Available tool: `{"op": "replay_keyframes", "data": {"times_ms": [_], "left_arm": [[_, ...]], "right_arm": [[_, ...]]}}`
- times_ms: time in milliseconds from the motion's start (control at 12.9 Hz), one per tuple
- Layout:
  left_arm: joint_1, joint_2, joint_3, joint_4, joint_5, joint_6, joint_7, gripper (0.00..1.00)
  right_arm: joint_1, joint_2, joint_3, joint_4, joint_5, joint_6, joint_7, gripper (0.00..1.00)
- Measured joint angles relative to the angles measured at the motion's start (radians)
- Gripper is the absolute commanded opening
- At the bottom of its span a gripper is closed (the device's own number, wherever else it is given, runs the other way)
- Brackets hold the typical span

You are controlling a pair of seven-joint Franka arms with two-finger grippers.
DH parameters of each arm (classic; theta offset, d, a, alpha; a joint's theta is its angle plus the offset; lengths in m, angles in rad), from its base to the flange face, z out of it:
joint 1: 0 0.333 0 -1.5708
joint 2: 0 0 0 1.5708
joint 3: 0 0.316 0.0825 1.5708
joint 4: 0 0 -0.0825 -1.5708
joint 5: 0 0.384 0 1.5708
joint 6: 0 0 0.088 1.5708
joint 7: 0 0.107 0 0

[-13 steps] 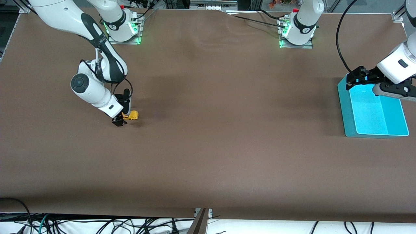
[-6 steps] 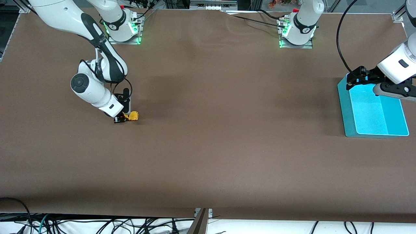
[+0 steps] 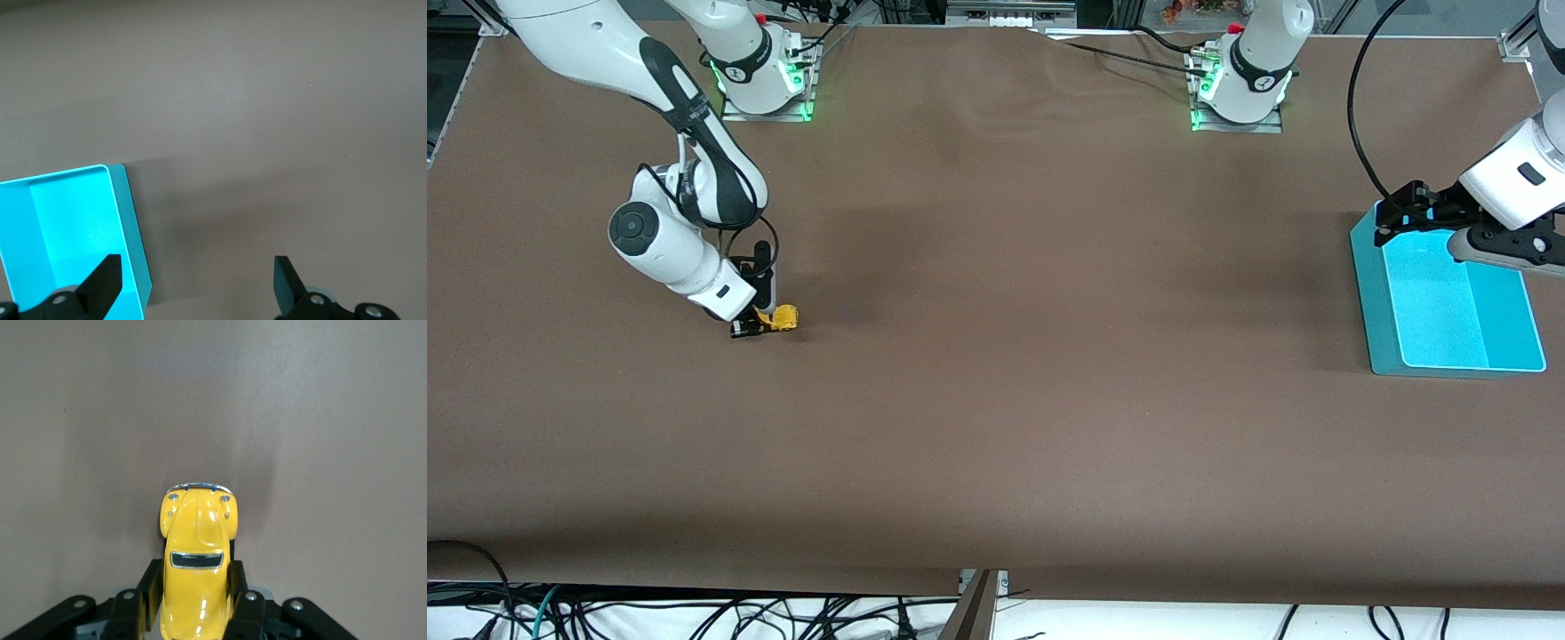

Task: Wind and store yellow beetle car
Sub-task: 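Press the car down and drag it backward with the right gripper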

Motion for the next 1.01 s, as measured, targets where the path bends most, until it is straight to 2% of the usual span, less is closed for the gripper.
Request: {"op": "replay_keyframes", "data": {"times_ms": [465,1008], "left_arm": [[0.0,0.0,0.0,0.0,0.0,0.0,0.0,1.0],[0.0,0.0,0.001,0.0,0.0,0.0,0.0,1.0]], "right_arm": [[-0.11,0.001,0.002,-0.001,0.001,0.0,-0.084,0.13],[-0.273,0.009,0.01,0.008,0.003,0.01,-0.278,0.14]]}}
